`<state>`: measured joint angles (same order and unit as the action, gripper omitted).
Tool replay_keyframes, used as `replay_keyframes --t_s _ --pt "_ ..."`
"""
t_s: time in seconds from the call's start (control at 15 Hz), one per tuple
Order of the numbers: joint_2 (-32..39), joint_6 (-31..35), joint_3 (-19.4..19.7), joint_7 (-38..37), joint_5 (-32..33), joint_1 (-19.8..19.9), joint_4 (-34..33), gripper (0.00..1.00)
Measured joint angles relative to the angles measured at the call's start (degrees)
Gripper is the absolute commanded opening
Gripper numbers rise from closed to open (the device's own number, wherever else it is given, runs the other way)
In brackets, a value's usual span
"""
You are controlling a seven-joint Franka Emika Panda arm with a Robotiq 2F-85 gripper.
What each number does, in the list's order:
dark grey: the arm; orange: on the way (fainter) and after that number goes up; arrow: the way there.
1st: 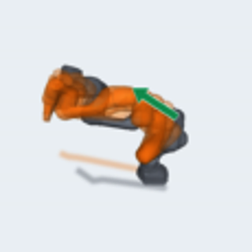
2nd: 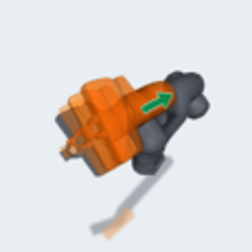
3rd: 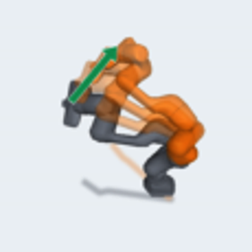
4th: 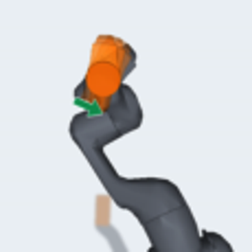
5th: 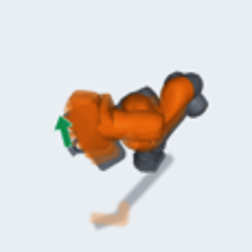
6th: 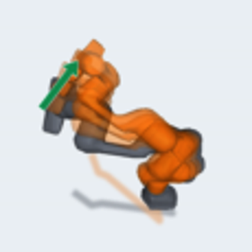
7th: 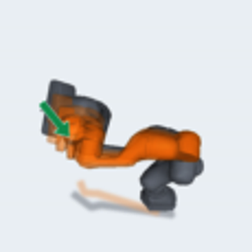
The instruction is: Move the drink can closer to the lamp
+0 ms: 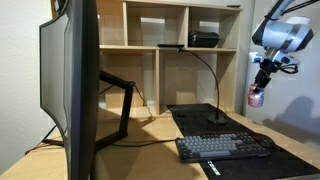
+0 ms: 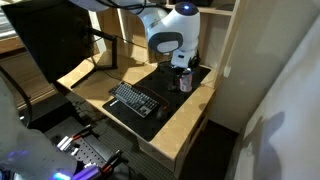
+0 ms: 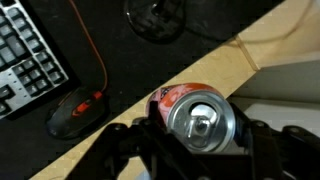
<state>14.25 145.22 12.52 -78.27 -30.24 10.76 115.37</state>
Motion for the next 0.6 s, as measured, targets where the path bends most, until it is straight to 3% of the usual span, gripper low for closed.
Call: replay_keyframes --t_s 0.07,0.13,0.27,0.33,0.6 --pt "3.0 0.0 0.2 -2.4 -0.9 0.6 -3.5 0.41" --pt "6.0 -0.1 0.2 -5.5 -1.3 1.2 -7.2 0.66" --pt "10.9 -0.6 0.3 -11.0 -1.3 1.5 -13.4 0.66" --pt "12.6 -0.9 0.3 -12.3 -1.3 1.5 -15.5 0.41" --pt "14.4 -1.8 0.3 -14.9 2.1 1.4 -16.9 0.41"
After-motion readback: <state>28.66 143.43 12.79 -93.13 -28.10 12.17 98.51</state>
